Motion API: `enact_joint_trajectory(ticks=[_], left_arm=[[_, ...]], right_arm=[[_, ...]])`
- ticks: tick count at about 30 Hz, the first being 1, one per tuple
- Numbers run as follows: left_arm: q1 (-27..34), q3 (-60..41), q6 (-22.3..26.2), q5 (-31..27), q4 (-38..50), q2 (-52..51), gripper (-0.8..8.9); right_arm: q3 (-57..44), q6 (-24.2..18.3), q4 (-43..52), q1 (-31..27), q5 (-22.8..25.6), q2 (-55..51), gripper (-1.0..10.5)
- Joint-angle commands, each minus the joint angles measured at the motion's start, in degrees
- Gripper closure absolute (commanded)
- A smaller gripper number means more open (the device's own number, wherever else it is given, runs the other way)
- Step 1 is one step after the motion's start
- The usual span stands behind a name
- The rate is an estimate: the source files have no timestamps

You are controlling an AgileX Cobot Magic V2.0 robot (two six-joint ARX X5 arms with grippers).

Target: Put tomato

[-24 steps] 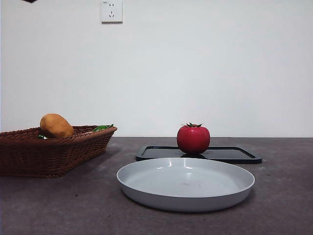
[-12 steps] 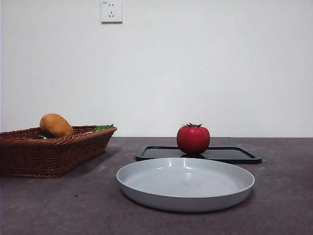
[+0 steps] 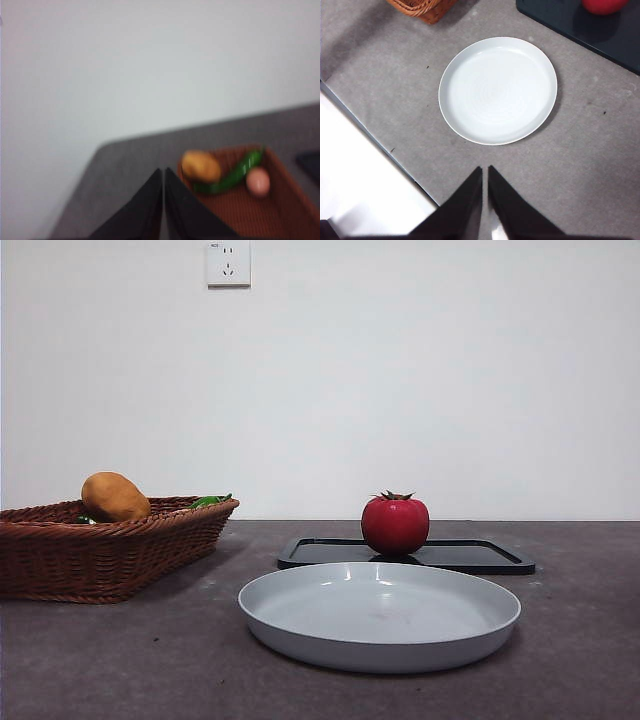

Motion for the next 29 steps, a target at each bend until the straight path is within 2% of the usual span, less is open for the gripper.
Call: enact_joint_trajectory(ticks=[1,8,14,29], left_arm=[[0.28,-5.33,0.2,-0.17,0.52,-2.47,8.06],[0.28,-16.98,-1.84,-0.2,0.44,-8.48,8.06],[0.28,-22.05,-2.89,-0.17,0.44,-11.74,8.06],[0.28,-24.81,-4.11,-0.2,0.5,-12.72,8.06]], right_arm=[[0.59,0.57,0.48,0.39,-0.04,0.35,9.4],[0.59,0.59,0.48,0.39,-0.04,0.35,9.4],[0.59,0.59,0.48,0.39,-0.04,0.35,9.4],[0.59,0.57,0.81,0.39,-0.04,0.33,9.4]])
